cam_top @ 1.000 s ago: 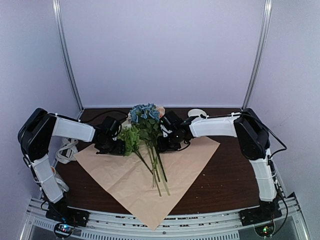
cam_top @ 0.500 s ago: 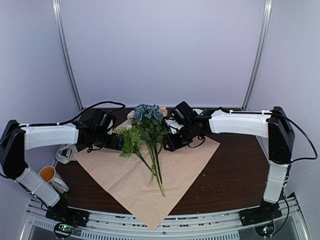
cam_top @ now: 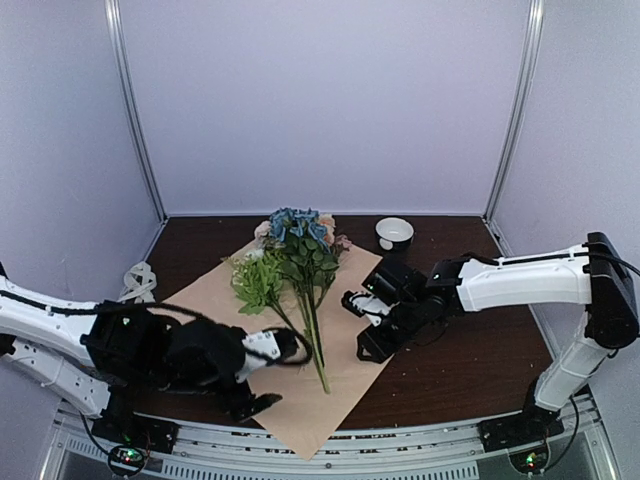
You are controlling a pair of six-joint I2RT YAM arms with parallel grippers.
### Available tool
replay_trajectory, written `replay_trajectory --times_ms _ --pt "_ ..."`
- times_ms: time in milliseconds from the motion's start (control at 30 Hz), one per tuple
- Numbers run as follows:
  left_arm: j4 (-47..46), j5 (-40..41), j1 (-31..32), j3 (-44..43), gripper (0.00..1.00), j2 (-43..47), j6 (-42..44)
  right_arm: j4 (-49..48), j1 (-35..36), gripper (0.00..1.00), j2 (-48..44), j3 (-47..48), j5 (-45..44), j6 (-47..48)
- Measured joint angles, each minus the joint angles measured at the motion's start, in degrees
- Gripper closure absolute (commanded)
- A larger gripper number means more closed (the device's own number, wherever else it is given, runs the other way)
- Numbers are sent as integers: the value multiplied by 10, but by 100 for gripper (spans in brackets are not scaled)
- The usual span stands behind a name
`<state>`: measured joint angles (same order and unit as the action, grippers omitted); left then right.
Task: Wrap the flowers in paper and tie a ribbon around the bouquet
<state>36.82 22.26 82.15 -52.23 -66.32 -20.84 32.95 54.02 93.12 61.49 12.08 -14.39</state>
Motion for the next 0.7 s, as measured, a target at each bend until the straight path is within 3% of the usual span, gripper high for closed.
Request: replay_trajectory --times_ms 100,200,467,700 --pt "11 23 100 6 8 -21 60 -1 34 51 -3 -7 12 5" --pt "14 61 150 5 7 -83 143 -13 42 50 -4 -17 33 4" --pt "52 90 153 4 8 -262 263 -58 42 51 9 -45 73 -12" --pt "70 81 131 -1 17 -288 293 -104 44 52 38 -57 101 -26"
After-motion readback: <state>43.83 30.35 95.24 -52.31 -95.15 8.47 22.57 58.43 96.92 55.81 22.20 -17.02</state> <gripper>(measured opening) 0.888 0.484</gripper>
